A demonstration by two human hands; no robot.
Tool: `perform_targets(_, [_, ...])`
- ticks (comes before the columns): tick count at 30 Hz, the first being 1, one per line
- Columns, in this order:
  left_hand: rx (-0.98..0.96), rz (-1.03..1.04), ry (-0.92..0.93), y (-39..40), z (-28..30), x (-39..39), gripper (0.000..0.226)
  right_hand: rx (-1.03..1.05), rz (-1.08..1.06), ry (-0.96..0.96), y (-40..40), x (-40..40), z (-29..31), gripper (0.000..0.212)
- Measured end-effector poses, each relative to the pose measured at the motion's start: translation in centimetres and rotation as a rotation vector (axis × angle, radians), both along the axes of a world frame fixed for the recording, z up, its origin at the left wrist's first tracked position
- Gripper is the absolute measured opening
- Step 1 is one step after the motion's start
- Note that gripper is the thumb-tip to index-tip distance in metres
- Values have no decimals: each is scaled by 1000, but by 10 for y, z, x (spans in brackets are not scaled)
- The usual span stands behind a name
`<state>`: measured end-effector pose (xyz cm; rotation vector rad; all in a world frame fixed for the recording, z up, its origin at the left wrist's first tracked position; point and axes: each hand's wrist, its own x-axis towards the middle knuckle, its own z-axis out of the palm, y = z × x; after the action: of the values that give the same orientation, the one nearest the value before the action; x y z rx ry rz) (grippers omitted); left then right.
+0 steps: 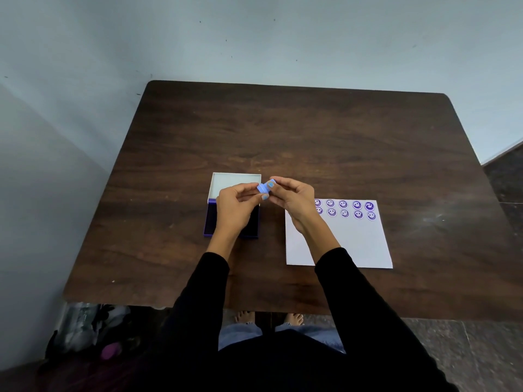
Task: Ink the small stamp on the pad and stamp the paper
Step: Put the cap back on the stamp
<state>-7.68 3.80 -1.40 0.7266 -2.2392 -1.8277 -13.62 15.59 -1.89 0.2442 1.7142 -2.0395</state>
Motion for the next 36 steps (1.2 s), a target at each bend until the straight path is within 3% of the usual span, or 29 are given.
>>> perform_targets(11, [3, -66, -26, -1, 1, 0, 35, 96, 5, 2, 3, 1, 5, 22])
perform_targets(15, [40, -122, -113, -9, -4, -1, 43, 313, 92, 186, 9, -1, 11, 20])
perform_targets(20, [-75, 54, -112, -26, -10, -1, 29, 704, 344, 398, 17, -3, 19, 20])
perform_targets(23, [-111, 131, -124, -32, -9, 1, 28, 794, 439, 421, 16, 0, 20, 20])
perform_targets(29, [-96, 156, -146, -33, -7, 2, 27, 873, 502, 408, 12, 4, 18, 25])
perform_targets(33, [-102, 183, -132, -37, -6, 5, 27, 821, 527, 386, 15, 2, 22, 32])
perform_targets(36, [-130, 219, -118, -44, -5, 8, 29, 783, 425, 412, 16, -1, 29, 34])
